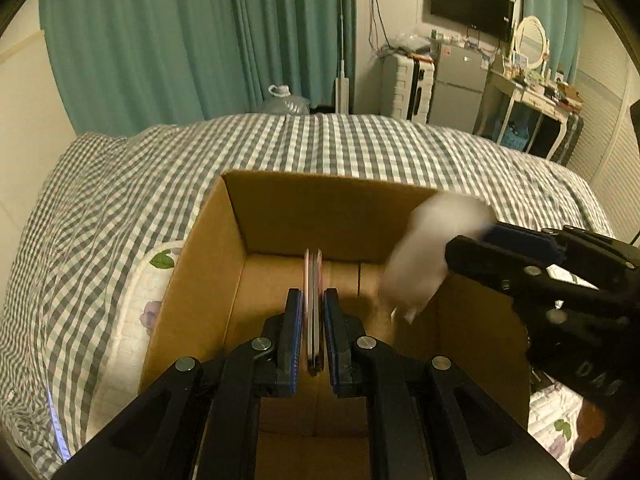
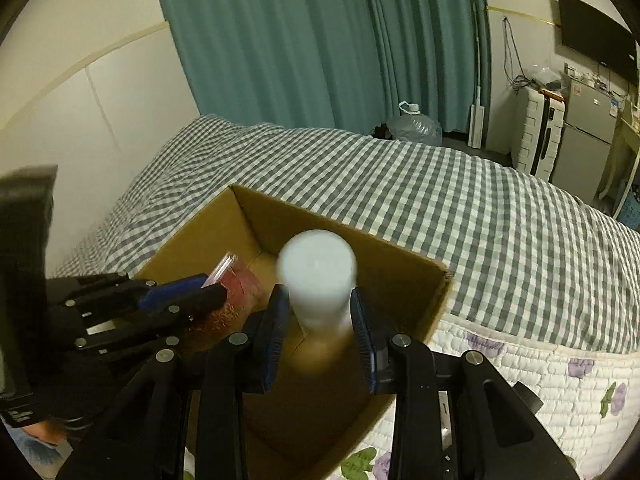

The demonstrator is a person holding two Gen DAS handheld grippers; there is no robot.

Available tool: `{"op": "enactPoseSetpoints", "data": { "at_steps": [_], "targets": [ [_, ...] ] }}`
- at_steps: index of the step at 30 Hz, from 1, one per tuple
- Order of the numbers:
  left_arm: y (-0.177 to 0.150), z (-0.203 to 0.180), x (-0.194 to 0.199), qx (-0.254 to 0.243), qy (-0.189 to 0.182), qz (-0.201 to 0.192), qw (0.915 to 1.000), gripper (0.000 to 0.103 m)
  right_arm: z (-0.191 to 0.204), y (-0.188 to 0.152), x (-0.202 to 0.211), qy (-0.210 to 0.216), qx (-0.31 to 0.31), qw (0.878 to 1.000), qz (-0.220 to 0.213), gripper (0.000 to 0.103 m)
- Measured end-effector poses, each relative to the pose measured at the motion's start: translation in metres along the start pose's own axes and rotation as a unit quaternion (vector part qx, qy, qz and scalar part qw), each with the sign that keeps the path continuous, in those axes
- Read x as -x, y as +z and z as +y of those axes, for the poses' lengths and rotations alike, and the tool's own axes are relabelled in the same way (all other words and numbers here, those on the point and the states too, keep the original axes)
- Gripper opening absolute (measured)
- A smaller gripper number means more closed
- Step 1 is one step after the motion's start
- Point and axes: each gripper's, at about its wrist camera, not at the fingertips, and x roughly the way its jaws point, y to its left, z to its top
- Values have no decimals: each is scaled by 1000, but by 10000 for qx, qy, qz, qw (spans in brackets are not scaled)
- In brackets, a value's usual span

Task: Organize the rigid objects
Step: 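Carry both items to the cardboard box and open both tools inside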

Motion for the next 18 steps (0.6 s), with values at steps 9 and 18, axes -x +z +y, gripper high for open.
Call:
{"op": "enactPoseSetpoints", "data": {
  "at_steps": [9,18],
  "targets": [
    [8,-32,51,-172,3,-539,9984,62,-38,16,79,-537,-58,9976,-425,85],
    [9,-107,91,-512,-110,-810,9953,70,-96,-3,174,-1486,-126,9873,-557,96]
  ]
}}
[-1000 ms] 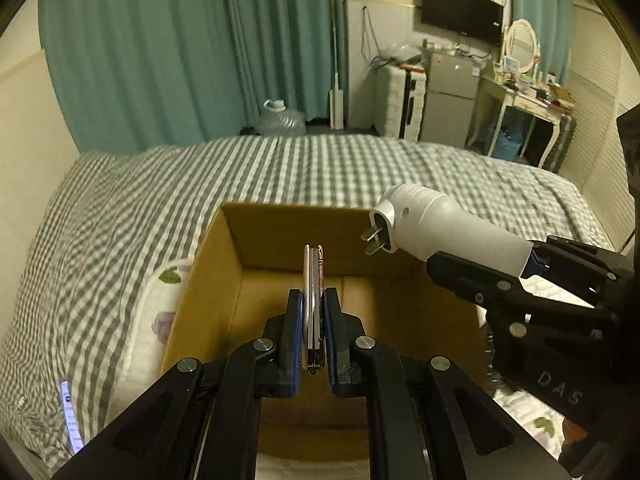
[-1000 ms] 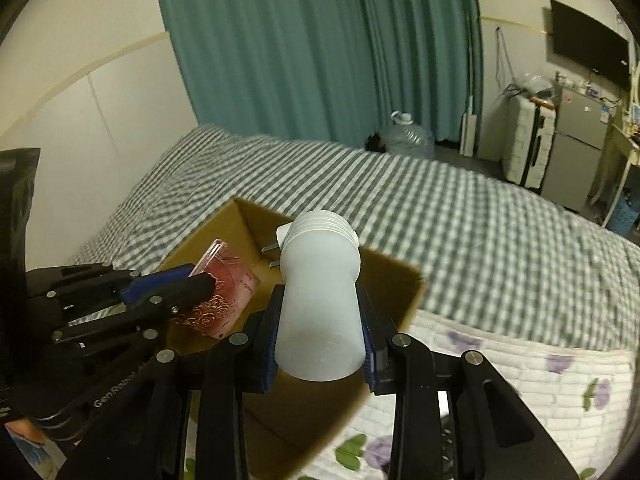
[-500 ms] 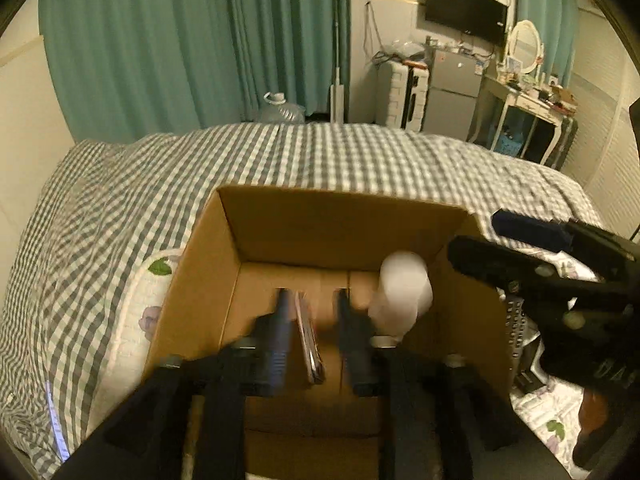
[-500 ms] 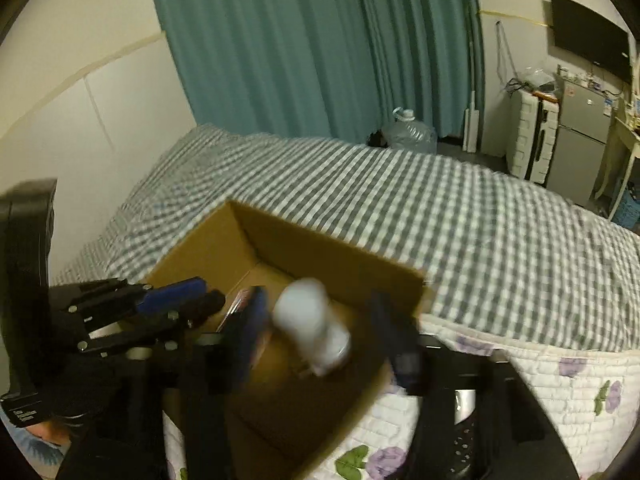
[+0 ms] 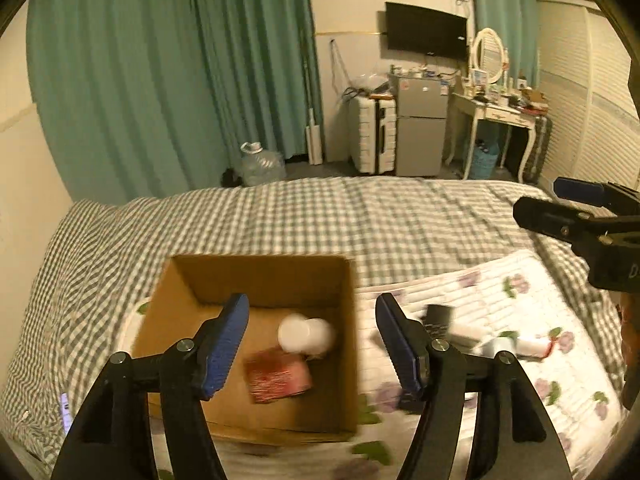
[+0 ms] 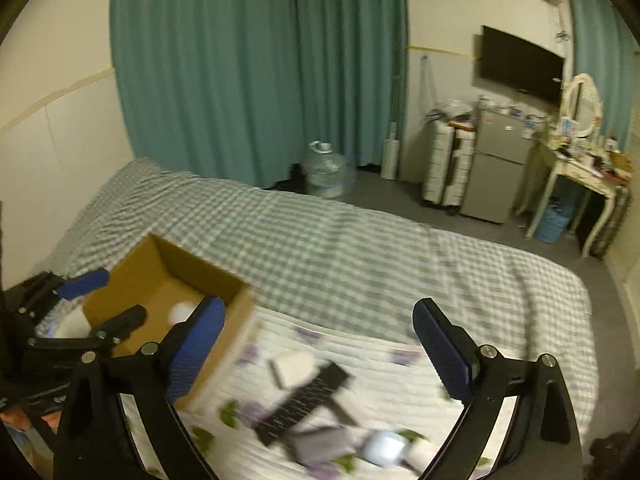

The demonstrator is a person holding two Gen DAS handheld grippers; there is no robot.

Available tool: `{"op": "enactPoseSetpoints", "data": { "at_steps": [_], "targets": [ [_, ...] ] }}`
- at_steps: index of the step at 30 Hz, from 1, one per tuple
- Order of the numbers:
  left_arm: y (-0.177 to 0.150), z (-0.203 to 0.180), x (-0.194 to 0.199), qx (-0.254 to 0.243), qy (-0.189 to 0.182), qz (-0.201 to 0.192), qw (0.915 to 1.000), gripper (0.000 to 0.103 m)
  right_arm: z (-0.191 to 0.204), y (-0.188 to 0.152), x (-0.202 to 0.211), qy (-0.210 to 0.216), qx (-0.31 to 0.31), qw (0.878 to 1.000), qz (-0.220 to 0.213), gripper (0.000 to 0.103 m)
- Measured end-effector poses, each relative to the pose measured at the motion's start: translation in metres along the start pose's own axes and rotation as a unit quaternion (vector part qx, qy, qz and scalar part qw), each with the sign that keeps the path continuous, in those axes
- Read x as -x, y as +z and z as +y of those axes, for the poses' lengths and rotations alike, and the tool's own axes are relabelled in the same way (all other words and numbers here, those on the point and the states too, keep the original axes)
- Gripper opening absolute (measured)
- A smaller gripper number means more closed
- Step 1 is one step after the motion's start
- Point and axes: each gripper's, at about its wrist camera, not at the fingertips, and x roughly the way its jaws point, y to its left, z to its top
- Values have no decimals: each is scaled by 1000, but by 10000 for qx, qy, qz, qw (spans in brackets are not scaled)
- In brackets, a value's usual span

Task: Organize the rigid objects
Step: 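Carry both items to the cardboard box and open both tools inside, then grasp the white-and-red bottle with the right tool while the left tool grasps the black charger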

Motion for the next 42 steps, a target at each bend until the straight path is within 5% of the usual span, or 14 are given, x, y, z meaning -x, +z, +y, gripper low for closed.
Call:
{"op": "enactPoseSetpoints", "data": {
  "at_steps": [9,19,29,35,42],
  "targets": [
    [-19,-76,-18,-49,-361,333,9988,70,-66,-56,13,-303,-154,9983,470,96],
    [-73,-134,-72,-477,-653,1033,9914,70,-116,-133,-49,-73,-162,9863,1641,94],
    [-98,-165,-115,-885,-868,1412,9822,70,-126,-184,-103,212,344,9674,2498,62],
    [-109,-177,-135,-1146,-994,1712,9735,70,-125,-199,-114,369,512,9636,2598,54],
    [-107,-176,-126,-1118,-1132,1566,9748,61,-130,-196,-105,328,480,9676,2455,39]
  ]
}}
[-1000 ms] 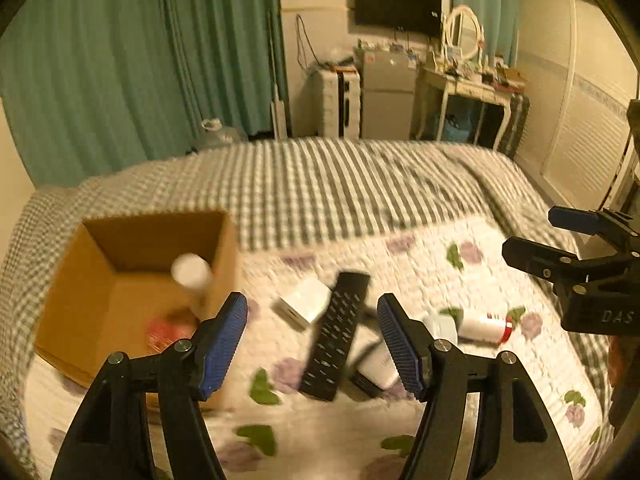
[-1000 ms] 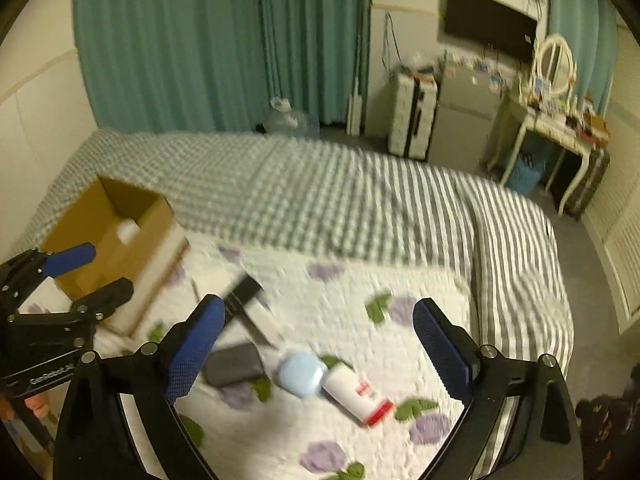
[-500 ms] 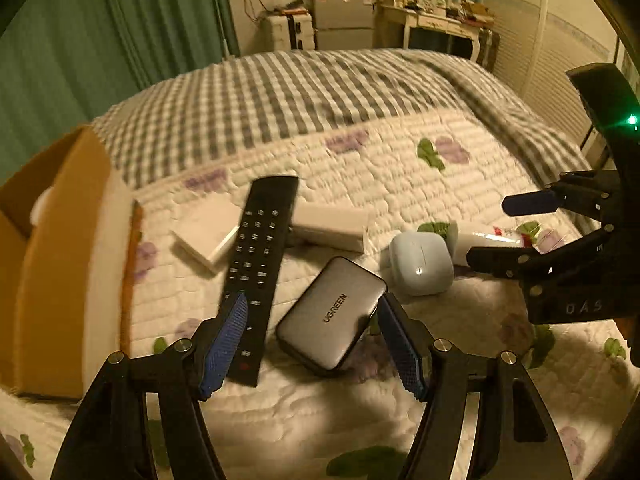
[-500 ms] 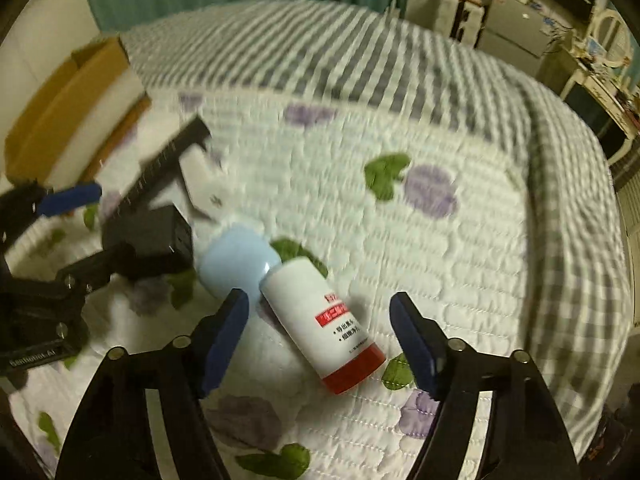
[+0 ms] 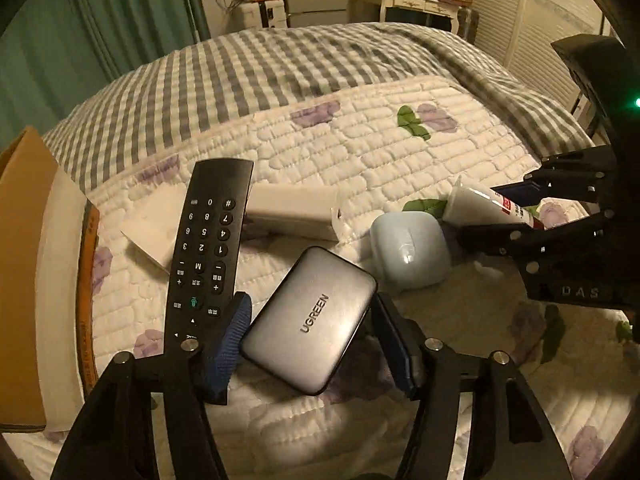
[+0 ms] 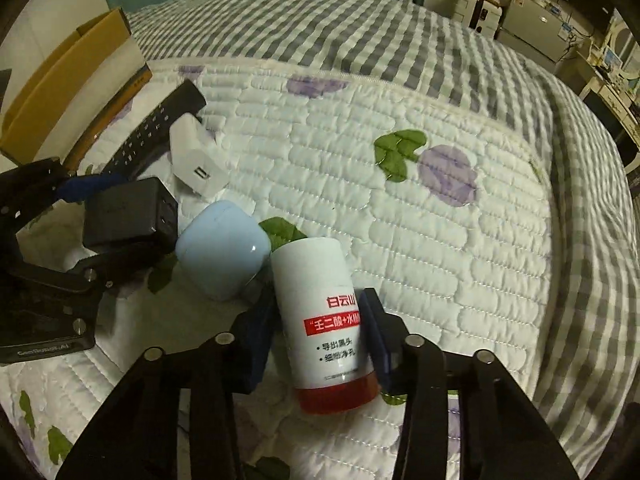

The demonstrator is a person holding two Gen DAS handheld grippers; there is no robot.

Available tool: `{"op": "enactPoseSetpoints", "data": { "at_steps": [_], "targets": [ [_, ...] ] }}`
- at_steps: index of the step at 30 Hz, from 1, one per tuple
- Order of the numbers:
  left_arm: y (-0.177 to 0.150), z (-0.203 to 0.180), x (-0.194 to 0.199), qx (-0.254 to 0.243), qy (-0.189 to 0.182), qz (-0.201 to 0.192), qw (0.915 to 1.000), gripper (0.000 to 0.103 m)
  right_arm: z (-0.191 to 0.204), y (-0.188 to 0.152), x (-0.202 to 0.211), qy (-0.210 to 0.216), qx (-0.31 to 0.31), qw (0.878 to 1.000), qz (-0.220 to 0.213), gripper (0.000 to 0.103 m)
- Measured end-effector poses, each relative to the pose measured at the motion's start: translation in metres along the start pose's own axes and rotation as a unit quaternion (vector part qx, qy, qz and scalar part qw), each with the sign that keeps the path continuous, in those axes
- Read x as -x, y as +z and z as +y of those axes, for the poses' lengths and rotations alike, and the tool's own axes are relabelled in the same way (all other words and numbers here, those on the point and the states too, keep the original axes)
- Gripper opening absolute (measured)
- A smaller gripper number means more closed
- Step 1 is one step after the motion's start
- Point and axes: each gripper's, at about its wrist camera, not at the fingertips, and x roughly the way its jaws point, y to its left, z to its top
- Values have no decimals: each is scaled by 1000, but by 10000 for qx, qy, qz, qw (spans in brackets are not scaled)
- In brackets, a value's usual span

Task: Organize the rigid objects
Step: 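Grasp the white-and-red bottle with the right tool while the left tool grasps the black charger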

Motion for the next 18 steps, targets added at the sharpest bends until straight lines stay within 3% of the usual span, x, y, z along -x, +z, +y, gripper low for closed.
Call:
{"op": "enactPoseSetpoints", "data": {
  "at_steps": [9,18],
  "targets": [
    [4,1,22,144,104,-78,9998,46,13,8,41,-126,115,9994,-304,37],
    [16,9,77,306,212,-604,9975,44,40,27,90,-276,124,9967,-749,37]
  ]
}}
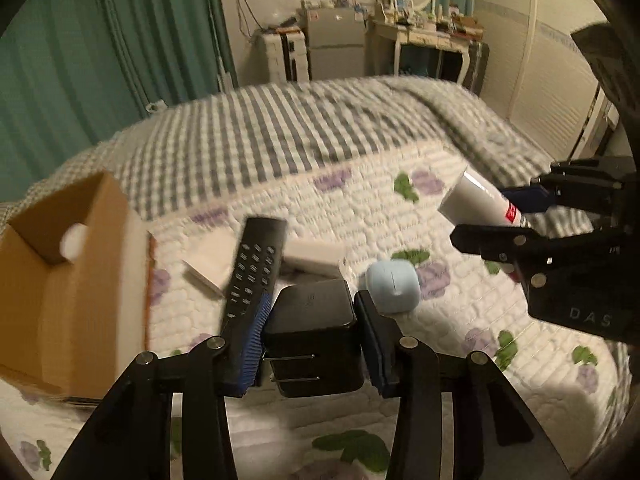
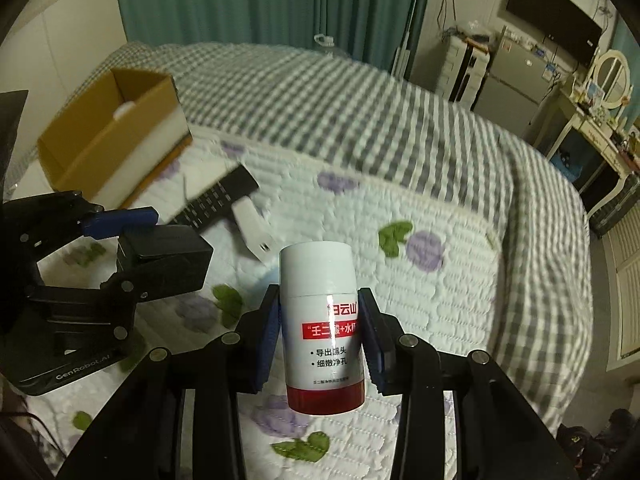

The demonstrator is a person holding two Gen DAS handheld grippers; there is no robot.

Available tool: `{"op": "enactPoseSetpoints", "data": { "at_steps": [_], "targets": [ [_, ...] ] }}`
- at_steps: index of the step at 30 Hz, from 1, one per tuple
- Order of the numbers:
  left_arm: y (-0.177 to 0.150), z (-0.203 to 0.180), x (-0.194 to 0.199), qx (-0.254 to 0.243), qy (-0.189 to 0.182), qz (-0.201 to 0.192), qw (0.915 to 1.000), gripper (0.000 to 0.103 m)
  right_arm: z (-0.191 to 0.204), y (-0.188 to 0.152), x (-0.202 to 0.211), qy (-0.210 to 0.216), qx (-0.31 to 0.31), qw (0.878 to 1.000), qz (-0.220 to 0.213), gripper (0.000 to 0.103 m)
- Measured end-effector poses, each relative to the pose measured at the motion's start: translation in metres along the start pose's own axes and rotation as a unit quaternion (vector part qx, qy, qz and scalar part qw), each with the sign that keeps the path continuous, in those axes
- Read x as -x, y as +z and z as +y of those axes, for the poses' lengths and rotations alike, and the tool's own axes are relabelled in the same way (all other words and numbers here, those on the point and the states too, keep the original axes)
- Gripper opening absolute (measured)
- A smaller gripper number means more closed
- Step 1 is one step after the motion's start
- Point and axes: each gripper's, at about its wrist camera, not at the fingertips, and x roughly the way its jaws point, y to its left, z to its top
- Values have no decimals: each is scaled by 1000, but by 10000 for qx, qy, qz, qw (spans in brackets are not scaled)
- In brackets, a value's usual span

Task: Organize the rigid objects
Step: 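Grasp the white-and-red bottle with the right tool while the left tool grasps the black charger, then lower both held items into the box and open both tools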

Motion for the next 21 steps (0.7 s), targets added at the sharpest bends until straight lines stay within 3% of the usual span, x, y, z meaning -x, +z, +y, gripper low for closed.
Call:
{"op": "enactPoseSetpoints", "data": {
  "at_steps": [6,14,18,21],
  "targets": [
    [15,24,47,156,140,-458,9987,44,19,19,41,-30,33,9996,-274,37],
    [39,77,111,434,400,-1134,9918,44,62,72,98,16,306,9955,-900,37],
    [48,110,123,612,408,-1172,9904,43,91,98,107,166,364,9931,-1103,37],
    [50,132,124,538,680,-1151,9896,43,109,119,102,411,254,9913,-1223,37]
  ]
}}
